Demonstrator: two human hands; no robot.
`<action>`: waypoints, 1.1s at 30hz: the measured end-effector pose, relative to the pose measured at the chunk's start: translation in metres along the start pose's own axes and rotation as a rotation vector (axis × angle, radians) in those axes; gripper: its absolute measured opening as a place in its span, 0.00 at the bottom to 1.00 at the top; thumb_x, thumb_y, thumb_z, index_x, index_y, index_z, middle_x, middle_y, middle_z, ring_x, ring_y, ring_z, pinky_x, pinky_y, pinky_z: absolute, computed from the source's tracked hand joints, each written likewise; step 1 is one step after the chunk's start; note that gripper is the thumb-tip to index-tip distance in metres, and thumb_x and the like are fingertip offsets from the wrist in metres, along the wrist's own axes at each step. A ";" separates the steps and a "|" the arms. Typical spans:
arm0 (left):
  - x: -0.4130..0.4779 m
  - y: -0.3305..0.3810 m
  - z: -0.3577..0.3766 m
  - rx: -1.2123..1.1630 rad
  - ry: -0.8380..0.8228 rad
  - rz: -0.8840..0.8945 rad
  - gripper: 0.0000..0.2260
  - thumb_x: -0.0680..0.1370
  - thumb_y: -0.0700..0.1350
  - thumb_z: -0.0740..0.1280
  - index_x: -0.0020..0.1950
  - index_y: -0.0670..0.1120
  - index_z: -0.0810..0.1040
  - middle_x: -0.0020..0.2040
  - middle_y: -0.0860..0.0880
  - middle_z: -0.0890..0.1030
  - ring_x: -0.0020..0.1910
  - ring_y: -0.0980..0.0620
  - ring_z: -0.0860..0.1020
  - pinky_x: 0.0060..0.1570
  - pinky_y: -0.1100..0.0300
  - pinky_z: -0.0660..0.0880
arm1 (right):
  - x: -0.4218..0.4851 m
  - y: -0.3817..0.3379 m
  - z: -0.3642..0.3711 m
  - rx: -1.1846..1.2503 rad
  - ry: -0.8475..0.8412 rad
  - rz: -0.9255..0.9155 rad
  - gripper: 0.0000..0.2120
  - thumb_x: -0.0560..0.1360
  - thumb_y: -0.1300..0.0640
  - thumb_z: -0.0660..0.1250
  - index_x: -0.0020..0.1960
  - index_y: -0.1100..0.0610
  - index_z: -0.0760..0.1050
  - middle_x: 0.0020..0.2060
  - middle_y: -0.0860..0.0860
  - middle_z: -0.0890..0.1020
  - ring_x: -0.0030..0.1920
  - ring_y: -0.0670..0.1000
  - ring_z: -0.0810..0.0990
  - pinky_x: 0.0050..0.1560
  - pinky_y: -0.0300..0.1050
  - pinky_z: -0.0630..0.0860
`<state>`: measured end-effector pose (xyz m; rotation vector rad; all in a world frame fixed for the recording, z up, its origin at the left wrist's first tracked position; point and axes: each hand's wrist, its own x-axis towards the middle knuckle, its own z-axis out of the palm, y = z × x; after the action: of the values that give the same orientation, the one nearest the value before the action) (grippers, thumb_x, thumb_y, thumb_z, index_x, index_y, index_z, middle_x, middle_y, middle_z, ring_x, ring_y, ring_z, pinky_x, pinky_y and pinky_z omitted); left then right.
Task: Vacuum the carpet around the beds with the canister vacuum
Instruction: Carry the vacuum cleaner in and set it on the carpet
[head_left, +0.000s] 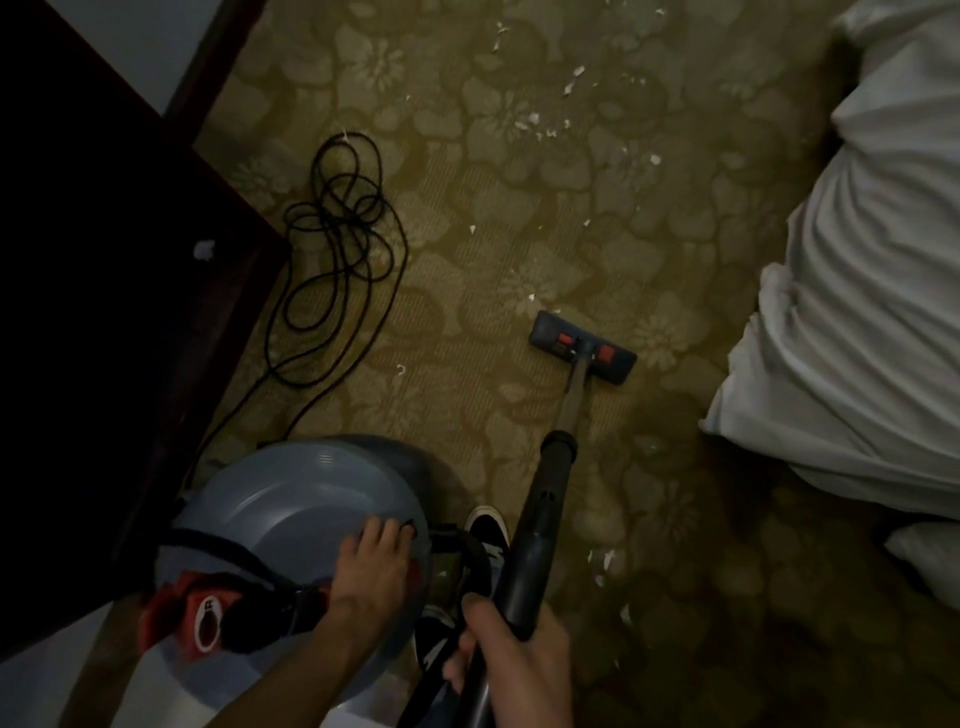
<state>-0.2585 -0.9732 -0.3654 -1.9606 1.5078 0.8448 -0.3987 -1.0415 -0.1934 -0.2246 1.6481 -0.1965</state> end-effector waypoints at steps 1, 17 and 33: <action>-0.003 0.002 -0.002 0.028 -0.004 -0.029 0.28 0.81 0.56 0.61 0.79 0.48 0.64 0.67 0.47 0.73 0.69 0.44 0.67 0.58 0.49 0.69 | -0.004 -0.003 0.000 -0.004 -0.025 -0.002 0.09 0.74 0.68 0.75 0.52 0.65 0.79 0.27 0.61 0.77 0.25 0.57 0.77 0.29 0.46 0.75; -0.101 0.067 -0.115 -2.134 -0.384 -0.491 0.13 0.85 0.48 0.60 0.50 0.44 0.82 0.40 0.42 0.83 0.50 0.43 0.84 0.51 0.53 0.80 | -0.004 -0.019 0.001 -0.335 -0.036 -0.180 0.18 0.69 0.44 0.77 0.54 0.51 0.81 0.42 0.52 0.88 0.44 0.53 0.88 0.49 0.55 0.85; -0.067 0.116 -0.181 -1.368 -0.431 -0.306 0.09 0.66 0.46 0.72 0.37 0.40 0.81 0.30 0.44 0.81 0.24 0.47 0.76 0.28 0.59 0.72 | 0.001 -0.050 -0.082 -0.202 -0.115 0.106 0.18 0.87 0.53 0.55 0.46 0.59 0.78 0.35 0.55 0.80 0.34 0.50 0.77 0.36 0.42 0.69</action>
<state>-0.3540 -1.0893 -0.1985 -2.4182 0.2232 2.3110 -0.4788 -1.0905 -0.1740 -0.2954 1.5609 0.0629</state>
